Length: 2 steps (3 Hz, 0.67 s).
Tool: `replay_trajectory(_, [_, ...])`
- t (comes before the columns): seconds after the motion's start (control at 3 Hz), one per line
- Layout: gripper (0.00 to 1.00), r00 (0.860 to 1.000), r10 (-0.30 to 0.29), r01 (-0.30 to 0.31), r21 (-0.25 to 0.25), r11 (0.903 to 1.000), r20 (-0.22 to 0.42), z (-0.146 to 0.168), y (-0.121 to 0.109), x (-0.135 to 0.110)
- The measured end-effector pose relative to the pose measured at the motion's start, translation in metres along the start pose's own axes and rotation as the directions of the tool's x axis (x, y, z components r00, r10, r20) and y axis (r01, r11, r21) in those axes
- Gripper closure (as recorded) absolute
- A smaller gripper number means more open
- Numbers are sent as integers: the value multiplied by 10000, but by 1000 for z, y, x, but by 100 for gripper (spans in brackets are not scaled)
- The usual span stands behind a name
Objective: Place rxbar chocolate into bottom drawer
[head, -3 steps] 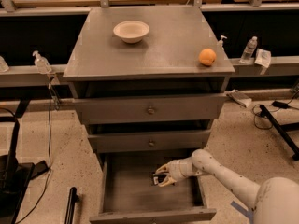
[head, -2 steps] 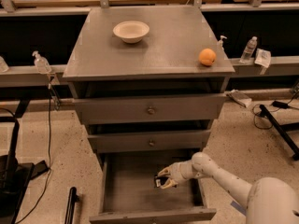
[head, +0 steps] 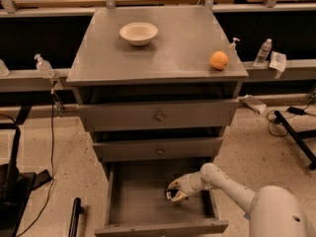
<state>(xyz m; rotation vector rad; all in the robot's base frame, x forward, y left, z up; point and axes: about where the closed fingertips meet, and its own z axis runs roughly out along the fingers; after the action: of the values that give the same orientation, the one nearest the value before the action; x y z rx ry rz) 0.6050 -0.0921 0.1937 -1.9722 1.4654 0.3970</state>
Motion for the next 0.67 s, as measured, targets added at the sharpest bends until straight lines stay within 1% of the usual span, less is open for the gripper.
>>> replay_trajectory(0.33, [30,10000,91,-91,64,9999,7,4,2,3])
replay_trajectory(0.67, [1,9990,307,-318,317,9990,337,1,3,1])
